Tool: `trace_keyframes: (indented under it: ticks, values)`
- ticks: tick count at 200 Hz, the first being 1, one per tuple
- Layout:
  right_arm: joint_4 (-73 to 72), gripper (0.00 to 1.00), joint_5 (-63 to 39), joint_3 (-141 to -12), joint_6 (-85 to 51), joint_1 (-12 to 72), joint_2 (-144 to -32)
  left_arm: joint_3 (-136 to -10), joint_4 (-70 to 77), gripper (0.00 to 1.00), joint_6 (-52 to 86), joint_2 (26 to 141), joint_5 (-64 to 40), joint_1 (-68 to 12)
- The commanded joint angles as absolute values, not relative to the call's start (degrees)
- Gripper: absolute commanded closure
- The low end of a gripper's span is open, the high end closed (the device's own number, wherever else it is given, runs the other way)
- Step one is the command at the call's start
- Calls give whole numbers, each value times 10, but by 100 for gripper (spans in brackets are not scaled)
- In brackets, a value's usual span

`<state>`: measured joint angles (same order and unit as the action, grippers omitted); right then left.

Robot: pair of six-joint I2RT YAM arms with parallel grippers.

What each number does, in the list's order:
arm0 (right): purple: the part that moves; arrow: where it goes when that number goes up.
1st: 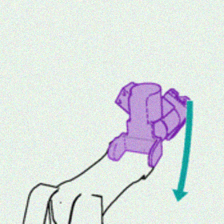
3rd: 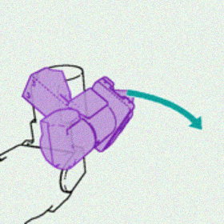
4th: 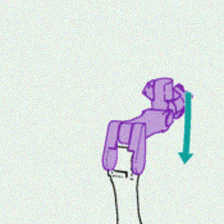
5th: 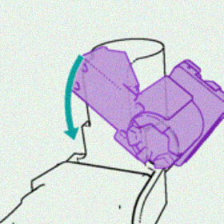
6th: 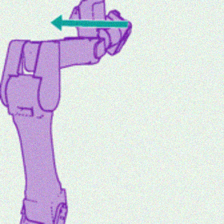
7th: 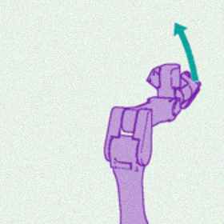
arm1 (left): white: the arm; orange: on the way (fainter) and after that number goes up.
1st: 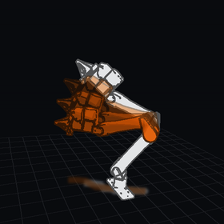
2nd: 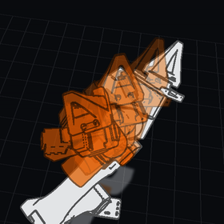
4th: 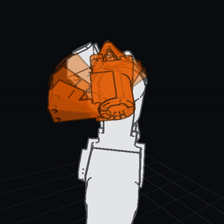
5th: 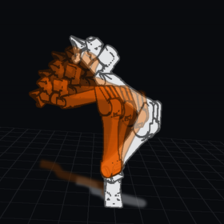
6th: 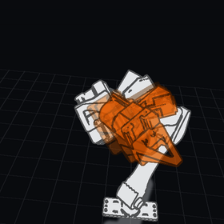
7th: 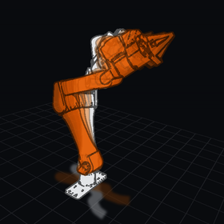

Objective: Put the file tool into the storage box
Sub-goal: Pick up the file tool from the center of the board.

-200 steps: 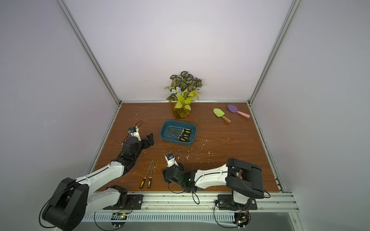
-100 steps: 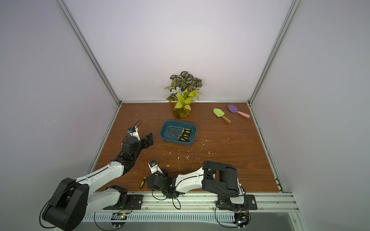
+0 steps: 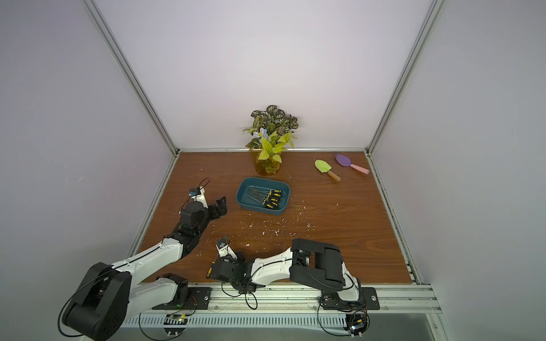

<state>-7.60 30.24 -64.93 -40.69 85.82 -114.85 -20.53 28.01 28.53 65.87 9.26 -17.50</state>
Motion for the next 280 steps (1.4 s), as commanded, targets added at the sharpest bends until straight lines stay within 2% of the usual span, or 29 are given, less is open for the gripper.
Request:
trace_keyframes:
  ticks: [1, 75, 108, 148, 188, 238, 280]
  values:
    - [7, 34, 349, -651, -424, 862, -1132, -220, 274, 0, 288, 654, 83, -169]
    - [76, 35, 398, -642, -438, 863, -1097, -220, 275, 0, 288, 655, 81, -169]
    - [57, 35, 392, -616, -445, 865, -1063, -220, 277, 0, 288, 656, 79, -169]
    - [39, 28, 376, -624, -445, 874, -1064, -220, 278, 0, 289, 658, 73, -169]
    - [42, 28, 365, -631, -456, 878, -1087, -220, 278, 0, 291, 655, 65, -169]
    - [53, 37, 360, -643, -468, 884, -1125, -220, 278, 0, 290, 655, 63, -169]
    - [69, 49, 379, -630, -476, 885, -1114, -221, 278, 0, 287, 654, 63, -169]
